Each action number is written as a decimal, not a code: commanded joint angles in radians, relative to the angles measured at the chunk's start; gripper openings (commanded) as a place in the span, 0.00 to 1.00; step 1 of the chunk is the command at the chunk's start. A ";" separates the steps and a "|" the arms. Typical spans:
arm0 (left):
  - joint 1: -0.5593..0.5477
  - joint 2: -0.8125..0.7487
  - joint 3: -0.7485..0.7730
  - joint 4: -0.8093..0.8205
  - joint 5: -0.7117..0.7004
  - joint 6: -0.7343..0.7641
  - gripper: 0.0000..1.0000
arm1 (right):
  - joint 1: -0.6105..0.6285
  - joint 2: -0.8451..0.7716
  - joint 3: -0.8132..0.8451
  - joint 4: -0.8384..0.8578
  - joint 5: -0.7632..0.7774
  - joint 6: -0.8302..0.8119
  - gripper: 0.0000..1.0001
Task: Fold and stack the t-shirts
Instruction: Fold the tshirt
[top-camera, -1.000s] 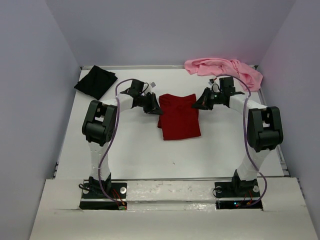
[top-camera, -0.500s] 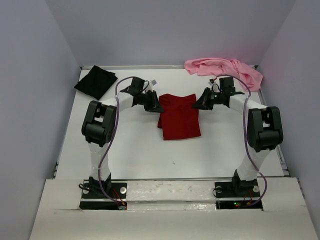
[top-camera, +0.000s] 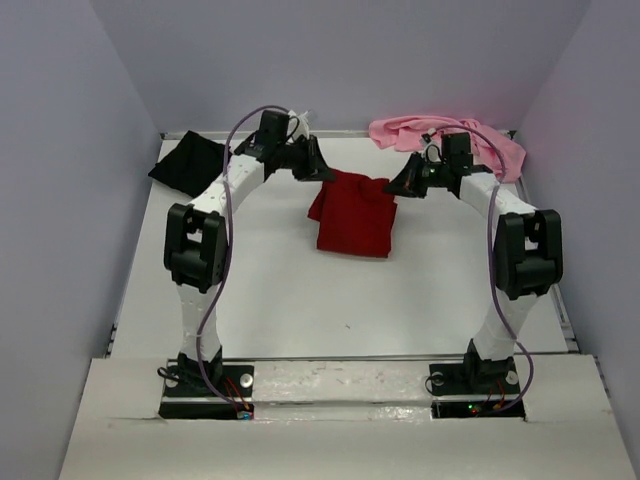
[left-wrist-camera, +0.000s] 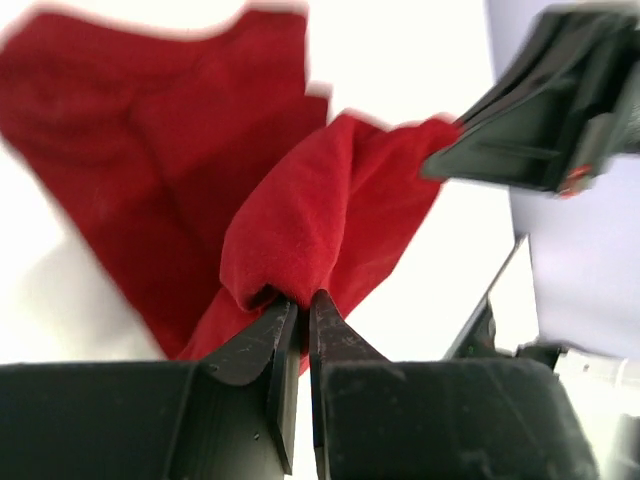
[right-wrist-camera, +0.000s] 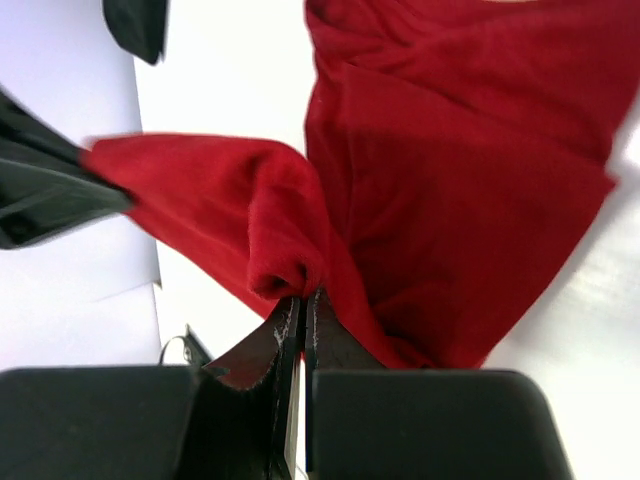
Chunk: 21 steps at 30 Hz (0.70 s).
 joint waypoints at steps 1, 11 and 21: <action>0.027 0.085 0.198 -0.049 0.016 0.020 0.17 | -0.005 0.081 0.123 0.013 0.036 -0.015 0.00; 0.030 0.440 0.172 0.158 0.083 -0.053 0.36 | -0.005 0.445 0.320 0.127 0.181 -0.026 0.00; 0.039 0.603 0.379 0.169 0.113 -0.112 0.56 | -0.005 0.384 0.188 0.187 0.367 -0.035 0.00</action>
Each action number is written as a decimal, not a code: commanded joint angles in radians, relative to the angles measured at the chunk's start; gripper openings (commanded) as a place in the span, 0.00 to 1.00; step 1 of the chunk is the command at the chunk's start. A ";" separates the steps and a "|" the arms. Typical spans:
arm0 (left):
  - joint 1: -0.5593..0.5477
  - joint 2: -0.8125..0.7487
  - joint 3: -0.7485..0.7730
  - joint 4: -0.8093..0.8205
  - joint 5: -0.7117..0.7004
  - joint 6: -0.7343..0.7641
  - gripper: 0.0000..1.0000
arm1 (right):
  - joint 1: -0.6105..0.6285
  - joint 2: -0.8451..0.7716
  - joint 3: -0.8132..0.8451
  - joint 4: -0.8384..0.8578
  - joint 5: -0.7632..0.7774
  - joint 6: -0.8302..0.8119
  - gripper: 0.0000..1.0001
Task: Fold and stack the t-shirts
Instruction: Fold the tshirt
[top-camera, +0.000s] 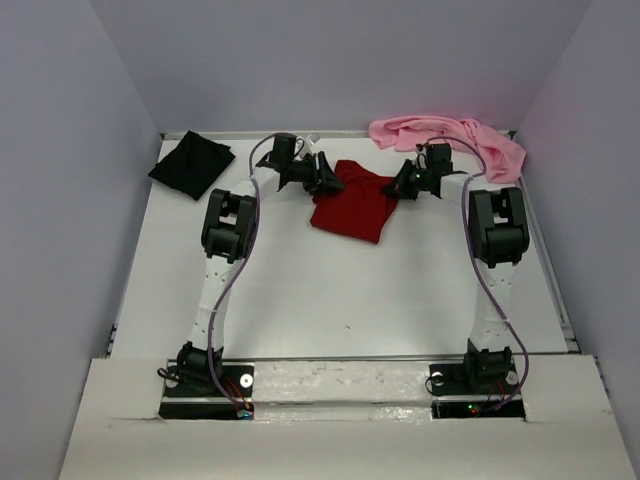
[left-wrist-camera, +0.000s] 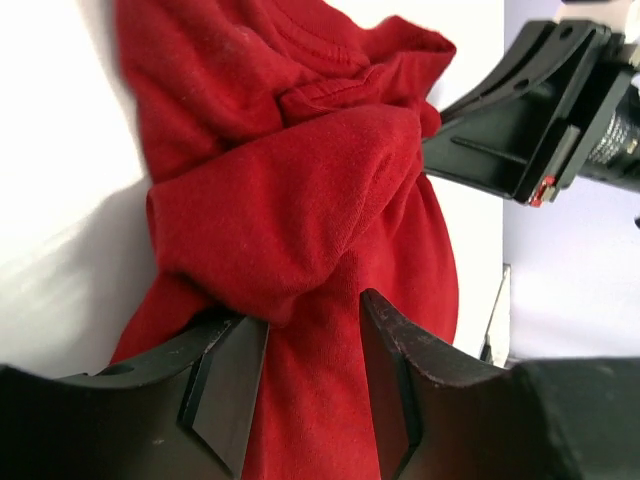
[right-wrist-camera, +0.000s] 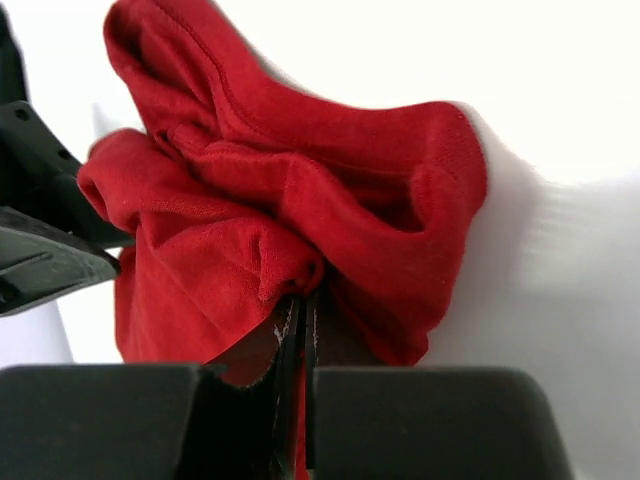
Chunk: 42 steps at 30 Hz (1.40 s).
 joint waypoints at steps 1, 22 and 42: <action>-0.008 0.035 0.019 -0.072 -0.083 0.020 0.56 | 0.001 -0.040 -0.056 0.016 0.142 -0.045 0.00; -0.041 -0.307 0.067 -0.398 -0.413 0.178 0.68 | 0.001 -0.141 -0.073 -0.019 0.108 -0.059 0.00; -0.219 -0.396 -0.044 -0.454 -0.392 0.319 0.00 | 0.001 -0.414 -0.089 -0.221 0.192 -0.078 0.45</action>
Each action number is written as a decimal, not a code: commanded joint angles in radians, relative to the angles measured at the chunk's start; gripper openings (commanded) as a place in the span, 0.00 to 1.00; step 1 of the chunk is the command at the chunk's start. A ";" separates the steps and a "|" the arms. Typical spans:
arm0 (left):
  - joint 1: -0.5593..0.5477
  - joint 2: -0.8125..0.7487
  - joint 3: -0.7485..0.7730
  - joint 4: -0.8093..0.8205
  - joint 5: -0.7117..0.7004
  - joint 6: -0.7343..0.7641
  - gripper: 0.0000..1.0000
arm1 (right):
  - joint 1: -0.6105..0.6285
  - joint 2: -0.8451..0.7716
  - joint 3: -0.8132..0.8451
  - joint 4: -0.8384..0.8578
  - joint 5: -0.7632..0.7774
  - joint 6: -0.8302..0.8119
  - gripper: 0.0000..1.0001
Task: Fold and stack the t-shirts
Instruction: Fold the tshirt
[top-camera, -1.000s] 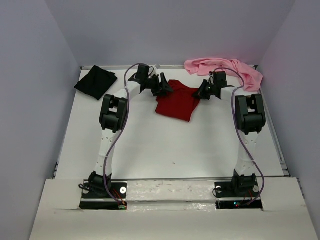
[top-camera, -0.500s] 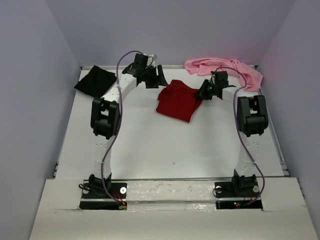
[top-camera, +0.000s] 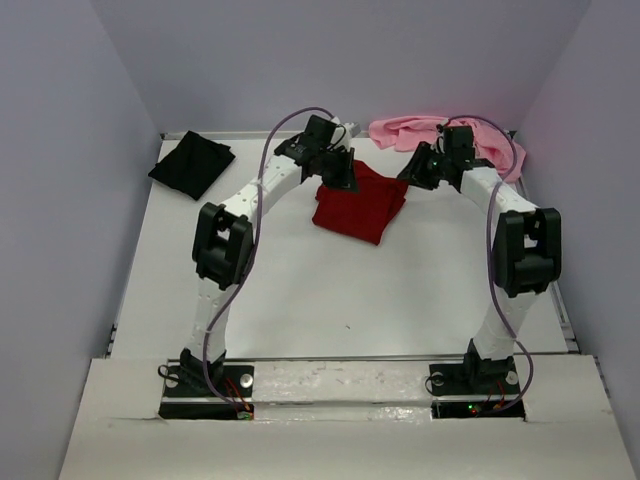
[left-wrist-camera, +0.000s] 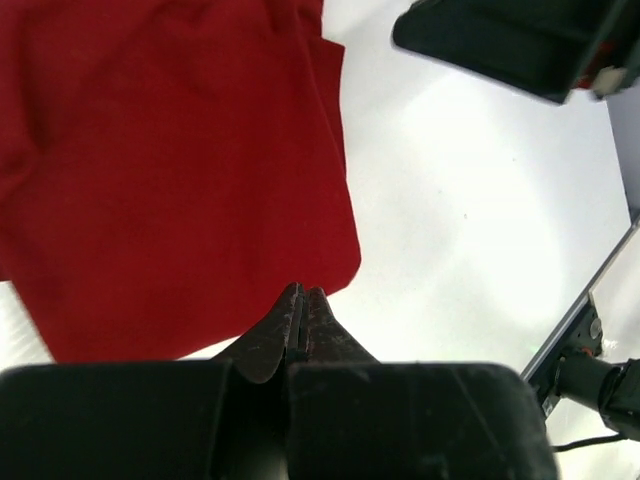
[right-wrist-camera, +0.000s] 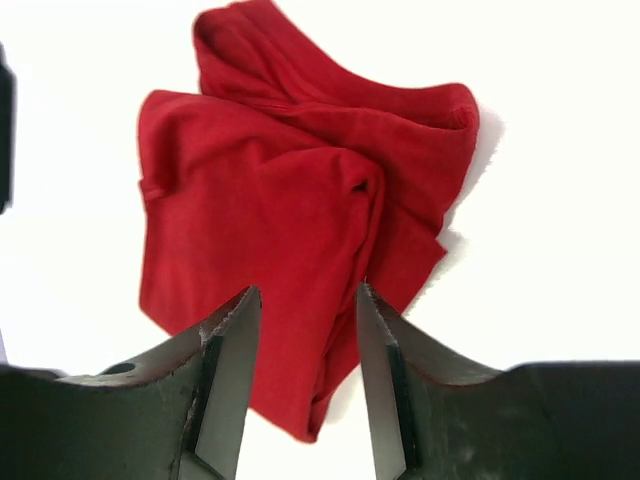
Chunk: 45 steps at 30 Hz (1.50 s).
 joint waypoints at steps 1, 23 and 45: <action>-0.006 0.020 -0.005 0.006 0.024 0.020 0.00 | 0.001 -0.066 0.040 -0.051 -0.013 0.015 0.40; 0.007 0.261 0.197 -0.094 -0.073 0.056 0.00 | 0.096 0.280 0.283 -0.123 -0.107 0.058 0.00; -0.029 0.259 0.001 -0.302 -0.304 0.033 0.00 | 0.125 0.309 0.238 -0.194 -0.052 0.008 0.00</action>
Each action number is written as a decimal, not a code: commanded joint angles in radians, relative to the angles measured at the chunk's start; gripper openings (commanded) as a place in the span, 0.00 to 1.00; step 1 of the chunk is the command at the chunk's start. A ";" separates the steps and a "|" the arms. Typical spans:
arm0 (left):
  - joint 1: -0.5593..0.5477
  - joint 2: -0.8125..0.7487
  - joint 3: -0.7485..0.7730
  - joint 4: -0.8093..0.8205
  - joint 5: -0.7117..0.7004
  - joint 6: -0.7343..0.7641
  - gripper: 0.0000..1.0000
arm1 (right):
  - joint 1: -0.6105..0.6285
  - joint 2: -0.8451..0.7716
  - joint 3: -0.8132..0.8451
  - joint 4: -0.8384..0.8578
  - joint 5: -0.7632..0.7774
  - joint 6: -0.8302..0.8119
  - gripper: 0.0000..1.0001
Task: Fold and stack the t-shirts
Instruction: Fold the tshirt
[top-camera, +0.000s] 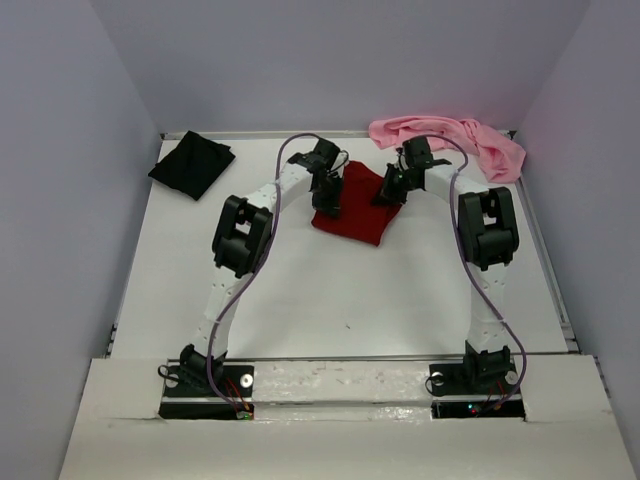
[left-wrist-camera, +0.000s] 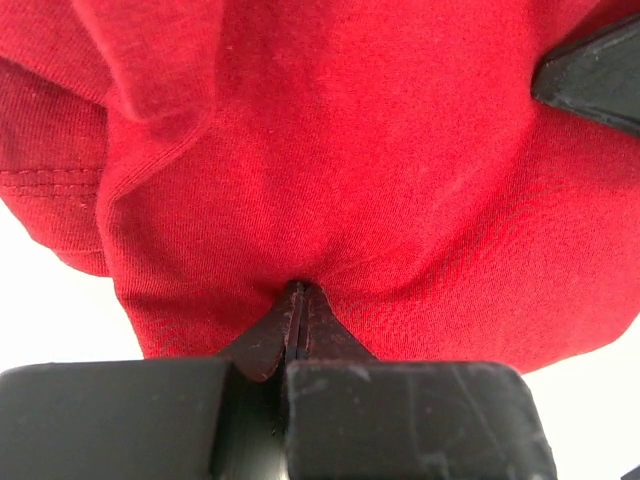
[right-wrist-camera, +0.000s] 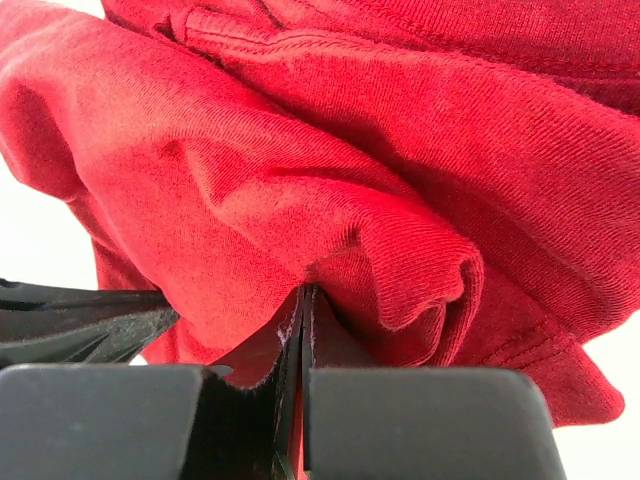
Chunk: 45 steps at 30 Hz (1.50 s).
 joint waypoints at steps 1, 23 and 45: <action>-0.038 -0.006 -0.118 -0.131 -0.082 0.006 0.00 | 0.021 -0.014 0.008 -0.054 0.026 -0.045 0.00; -0.214 -0.483 -0.784 -0.095 -0.080 -0.068 0.00 | 0.103 -0.323 -0.286 -0.454 0.037 -0.158 0.00; -0.231 -0.586 -0.692 -0.109 -0.123 -0.139 0.00 | 0.103 -0.417 -0.282 -0.333 -0.366 -0.033 0.00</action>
